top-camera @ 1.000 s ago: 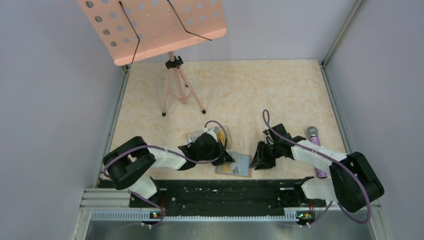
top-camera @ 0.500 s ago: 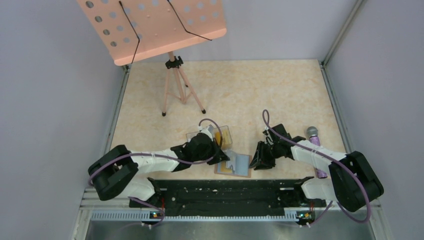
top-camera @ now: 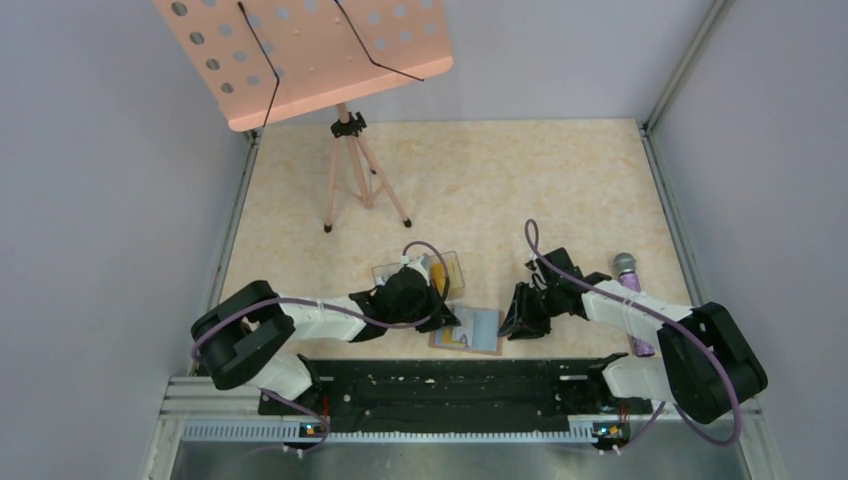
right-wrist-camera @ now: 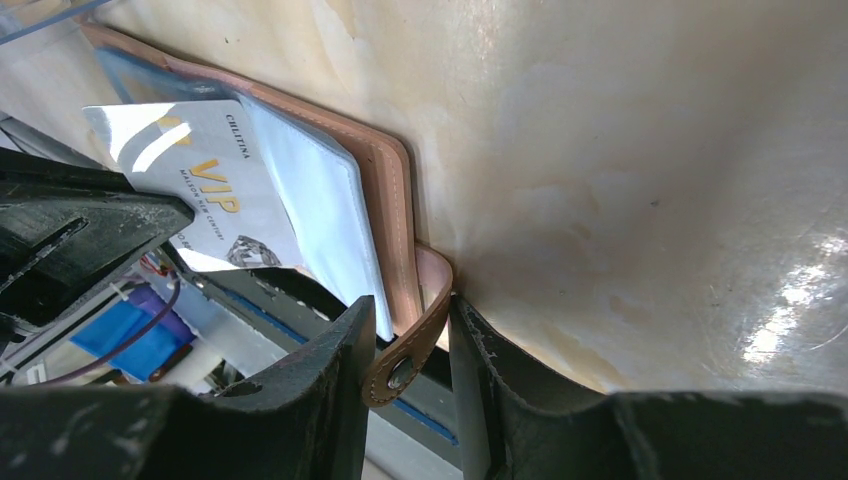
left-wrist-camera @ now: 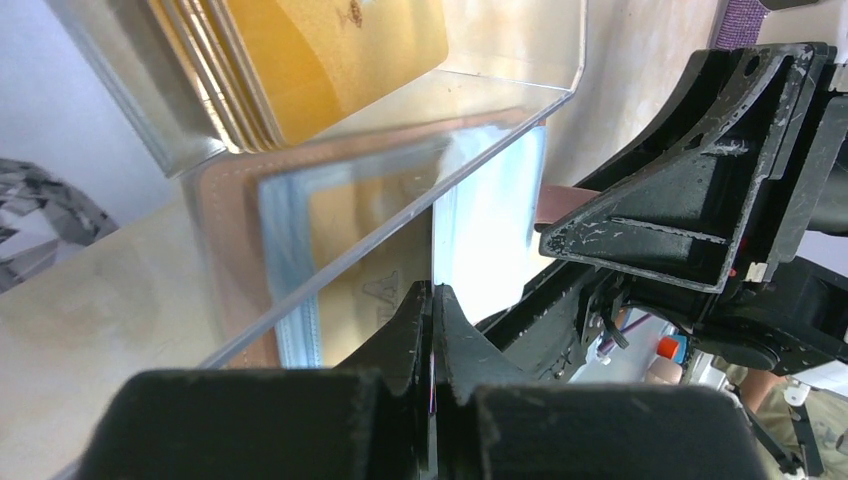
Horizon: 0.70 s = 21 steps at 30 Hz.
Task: Put the credit cards into the card holder
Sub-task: Insert the credit card into the card holder.
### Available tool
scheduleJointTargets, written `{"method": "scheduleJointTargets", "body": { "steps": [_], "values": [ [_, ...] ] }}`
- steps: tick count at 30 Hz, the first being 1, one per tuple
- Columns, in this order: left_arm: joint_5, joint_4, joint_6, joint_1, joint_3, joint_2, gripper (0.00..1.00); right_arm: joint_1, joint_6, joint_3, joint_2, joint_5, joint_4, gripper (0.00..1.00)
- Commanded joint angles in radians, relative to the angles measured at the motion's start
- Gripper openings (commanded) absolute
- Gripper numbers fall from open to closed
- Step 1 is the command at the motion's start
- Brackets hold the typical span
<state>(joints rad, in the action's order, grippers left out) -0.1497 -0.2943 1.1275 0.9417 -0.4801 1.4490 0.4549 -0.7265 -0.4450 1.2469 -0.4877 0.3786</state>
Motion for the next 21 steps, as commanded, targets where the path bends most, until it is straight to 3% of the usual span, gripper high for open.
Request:
{"method": "scheduleJointTargets", "body": {
  "steps": [1, 21],
  "values": [
    [-0.037, -0.089, 0.006, 0.006, 0.004, 0.028, 0.00, -0.009, 0.010, 0.040, 0.020, 0.054, -0.010, 0.33],
    [-0.037, -0.157, 0.053, 0.013, 0.048, 0.081, 0.00, -0.008, -0.006, 0.063, 0.012, 0.031, -0.042, 0.33]
  ]
}}
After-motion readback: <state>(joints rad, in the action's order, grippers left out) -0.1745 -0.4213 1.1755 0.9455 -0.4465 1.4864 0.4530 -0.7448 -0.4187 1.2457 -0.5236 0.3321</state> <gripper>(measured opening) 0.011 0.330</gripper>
